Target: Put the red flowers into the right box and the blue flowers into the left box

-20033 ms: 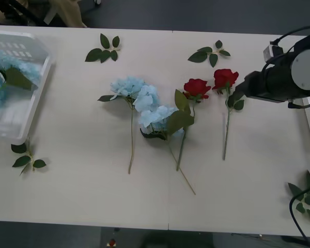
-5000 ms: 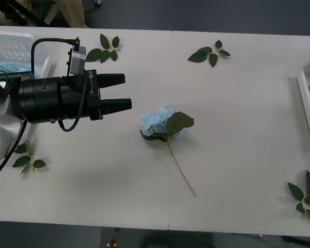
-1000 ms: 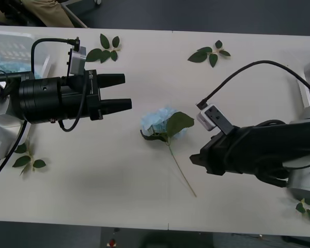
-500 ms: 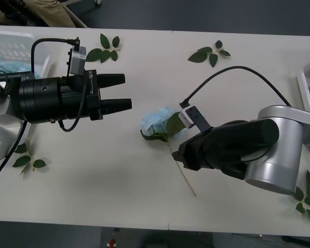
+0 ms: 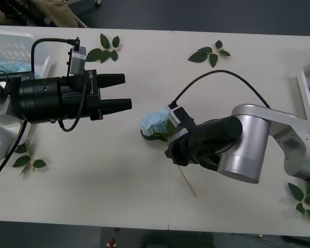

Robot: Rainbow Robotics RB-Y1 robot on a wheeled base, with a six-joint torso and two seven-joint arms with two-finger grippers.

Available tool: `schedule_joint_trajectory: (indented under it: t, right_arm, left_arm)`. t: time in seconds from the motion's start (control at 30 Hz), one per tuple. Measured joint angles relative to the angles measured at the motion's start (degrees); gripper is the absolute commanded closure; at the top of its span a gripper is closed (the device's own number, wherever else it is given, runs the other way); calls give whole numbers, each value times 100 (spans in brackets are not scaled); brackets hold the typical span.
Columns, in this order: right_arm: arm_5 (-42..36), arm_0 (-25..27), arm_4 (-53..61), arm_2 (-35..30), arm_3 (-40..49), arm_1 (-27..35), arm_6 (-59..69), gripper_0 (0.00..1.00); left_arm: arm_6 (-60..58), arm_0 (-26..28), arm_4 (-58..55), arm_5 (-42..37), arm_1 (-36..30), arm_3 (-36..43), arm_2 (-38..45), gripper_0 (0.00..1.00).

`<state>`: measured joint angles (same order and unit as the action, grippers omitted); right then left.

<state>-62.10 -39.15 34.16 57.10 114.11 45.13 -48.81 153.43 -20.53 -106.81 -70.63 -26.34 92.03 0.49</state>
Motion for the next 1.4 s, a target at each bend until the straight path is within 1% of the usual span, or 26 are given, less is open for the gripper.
schedule_joint_trajectory:
  t: [0.43,0.73,1.1,1.4]
  right_arm:
    - [370,-5,0,65,-810,-439,76,22]
    - [538,-287,0,481,-1146,-462,76,22]
    - [713,-290,-11,421,-1677,-838,76,22]
    - [791,-290,-11,422,-1777,-875,76,22]
  left_arm:
    - [0,0,0,0,0,0,0,9]
    - [0,0,0,0,0,0,0,9]
    - [0,0,0,0,0,0,0,9]
    - [0,0,0,0,0,0,0,9]
